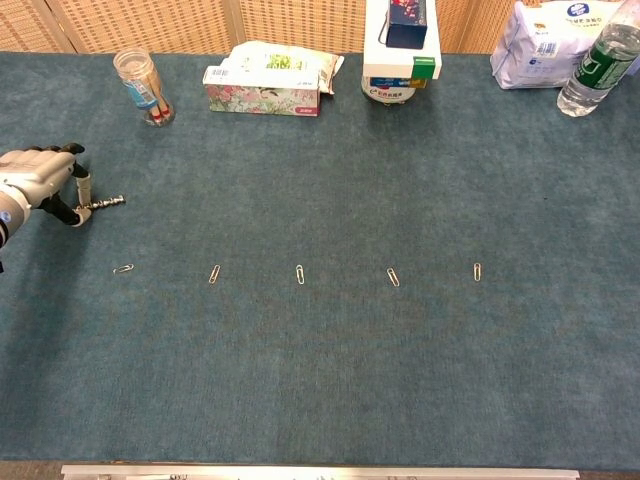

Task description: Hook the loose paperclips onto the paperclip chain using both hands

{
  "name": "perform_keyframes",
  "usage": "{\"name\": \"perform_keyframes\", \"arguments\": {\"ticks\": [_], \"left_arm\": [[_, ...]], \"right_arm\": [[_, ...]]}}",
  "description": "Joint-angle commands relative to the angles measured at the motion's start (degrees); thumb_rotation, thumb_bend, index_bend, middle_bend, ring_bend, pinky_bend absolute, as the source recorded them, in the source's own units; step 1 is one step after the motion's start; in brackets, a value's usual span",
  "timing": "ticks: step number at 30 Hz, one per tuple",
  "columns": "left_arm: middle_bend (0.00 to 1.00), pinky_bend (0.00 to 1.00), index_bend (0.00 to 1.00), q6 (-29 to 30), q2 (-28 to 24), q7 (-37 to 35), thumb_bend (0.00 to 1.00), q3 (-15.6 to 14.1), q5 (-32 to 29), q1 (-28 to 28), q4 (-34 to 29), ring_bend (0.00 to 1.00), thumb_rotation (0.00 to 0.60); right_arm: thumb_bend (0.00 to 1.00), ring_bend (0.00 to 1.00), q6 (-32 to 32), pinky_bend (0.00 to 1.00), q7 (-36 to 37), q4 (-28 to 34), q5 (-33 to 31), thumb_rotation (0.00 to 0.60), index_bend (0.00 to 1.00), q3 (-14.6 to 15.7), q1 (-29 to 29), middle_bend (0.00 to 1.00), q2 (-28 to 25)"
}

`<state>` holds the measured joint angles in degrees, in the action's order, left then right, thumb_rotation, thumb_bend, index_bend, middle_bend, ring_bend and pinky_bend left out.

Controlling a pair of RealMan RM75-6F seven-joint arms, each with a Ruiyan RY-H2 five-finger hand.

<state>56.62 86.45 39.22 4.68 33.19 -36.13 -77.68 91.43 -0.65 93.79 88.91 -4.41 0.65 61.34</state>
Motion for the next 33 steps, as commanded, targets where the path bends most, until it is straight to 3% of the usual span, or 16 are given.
{"name": "perform_keyframes", "arguments": {"ticks": [1,33], "left_arm": [[0.00,0.00,0.48,0.0,-0.1,0.1,0.36,-0.1,-0.1,0.0,0.0,0.00,0.600],[0.00,0.00,0.55,3.2,1.0,2.0,0.36,-1.0,3.6,0.7,1.0,0.00,0.600]], "right_arm": [[0.61,0.37,0.0,0.44,0.0,0.0,0.0,0.600,0.43,0.0,0.0,0.42,0.0],[0.61,0.37,0.3,0.44,0.3,0.1,0.1,0.600,0.43,0.0,-0.1,0.42,-0.2]]}}
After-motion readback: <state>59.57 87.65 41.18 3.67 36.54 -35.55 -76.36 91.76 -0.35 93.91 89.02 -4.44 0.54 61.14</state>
